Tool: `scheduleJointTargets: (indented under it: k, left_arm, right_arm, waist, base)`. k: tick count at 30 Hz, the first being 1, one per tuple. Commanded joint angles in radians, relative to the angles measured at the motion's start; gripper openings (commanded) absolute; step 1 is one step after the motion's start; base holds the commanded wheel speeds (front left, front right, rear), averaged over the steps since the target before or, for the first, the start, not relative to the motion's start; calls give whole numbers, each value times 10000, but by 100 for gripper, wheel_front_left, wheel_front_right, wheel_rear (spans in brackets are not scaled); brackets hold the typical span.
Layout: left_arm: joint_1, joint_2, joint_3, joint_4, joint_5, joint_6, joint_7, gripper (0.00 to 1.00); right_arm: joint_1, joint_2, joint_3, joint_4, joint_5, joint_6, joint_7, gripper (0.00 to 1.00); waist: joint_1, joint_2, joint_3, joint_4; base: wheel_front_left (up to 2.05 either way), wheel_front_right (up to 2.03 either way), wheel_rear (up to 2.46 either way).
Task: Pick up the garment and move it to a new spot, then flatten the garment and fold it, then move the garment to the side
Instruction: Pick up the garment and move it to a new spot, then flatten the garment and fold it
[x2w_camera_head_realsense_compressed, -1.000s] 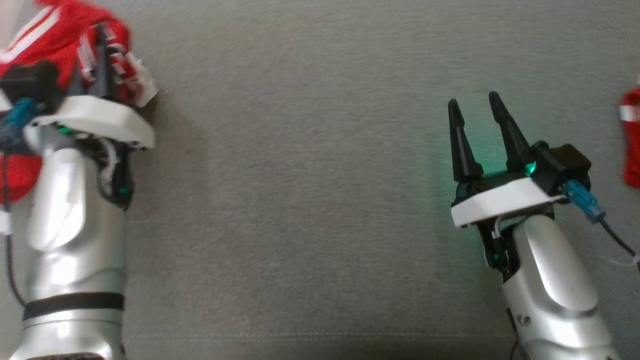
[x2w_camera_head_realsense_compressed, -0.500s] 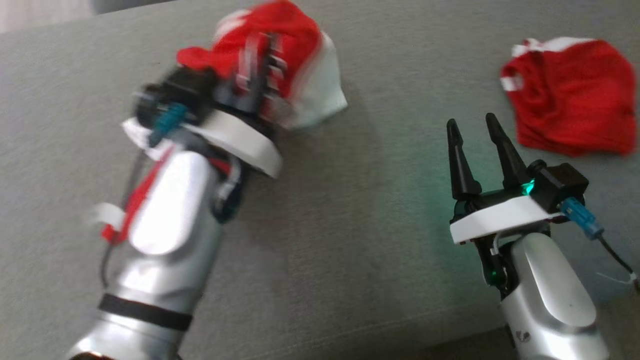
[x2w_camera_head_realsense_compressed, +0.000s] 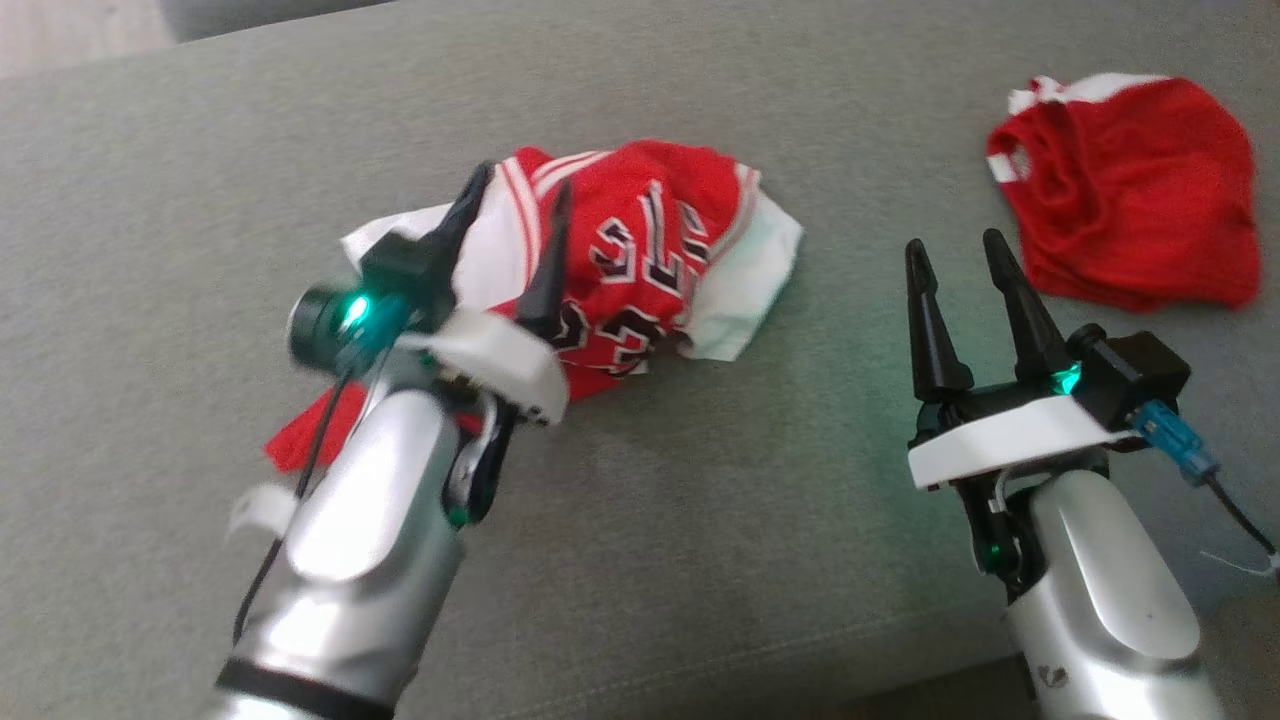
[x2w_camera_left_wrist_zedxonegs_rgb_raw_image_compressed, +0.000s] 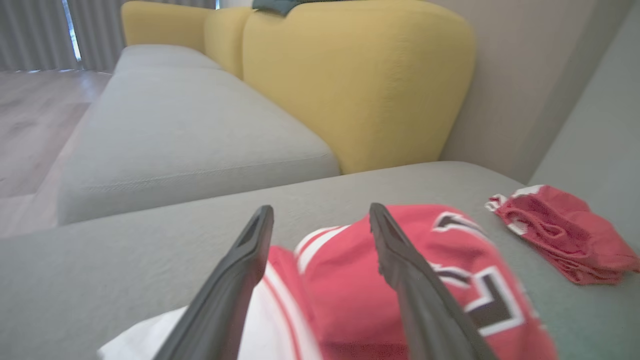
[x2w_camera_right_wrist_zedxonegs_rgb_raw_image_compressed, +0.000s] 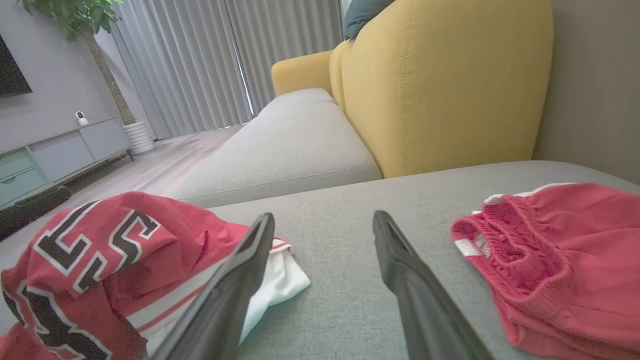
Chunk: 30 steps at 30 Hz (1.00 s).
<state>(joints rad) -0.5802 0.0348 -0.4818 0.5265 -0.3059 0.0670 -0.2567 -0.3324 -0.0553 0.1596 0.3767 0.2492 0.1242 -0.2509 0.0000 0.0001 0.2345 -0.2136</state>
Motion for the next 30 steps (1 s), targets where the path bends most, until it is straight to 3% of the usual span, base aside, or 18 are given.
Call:
scheduleJointTargets:
  k: [1,14,21,30]
  left_arm:
    - [41,247,533,-379,128,106,-51,100]
    - [2723,314,2547,-1638,874,497,-51,100]
    - [4397,215,3528,-2437,1114,525,-51,100]
    - [5268,160,3502,-2841,1239,336,-51,100]
  right_arm:
    - [56,51,181,-355,9,65,-108,100]
    - [294,51,-120,-79,-225,65,-108,100]
    - [701,51,-324,94,-252,65,-108,100]
    - [977,51,-755,288,-467,65,-108,100]
  waist:
    - [0,-1,-83,321]
    - [0,-1,-601,1641]
    - [0,-1,-1060,1984]
    - [0,-1,-1015,2193]
  base:
    - [0,0,0]
    - [0,0,0]
    - [0,0,0]
    - [0,0,0]
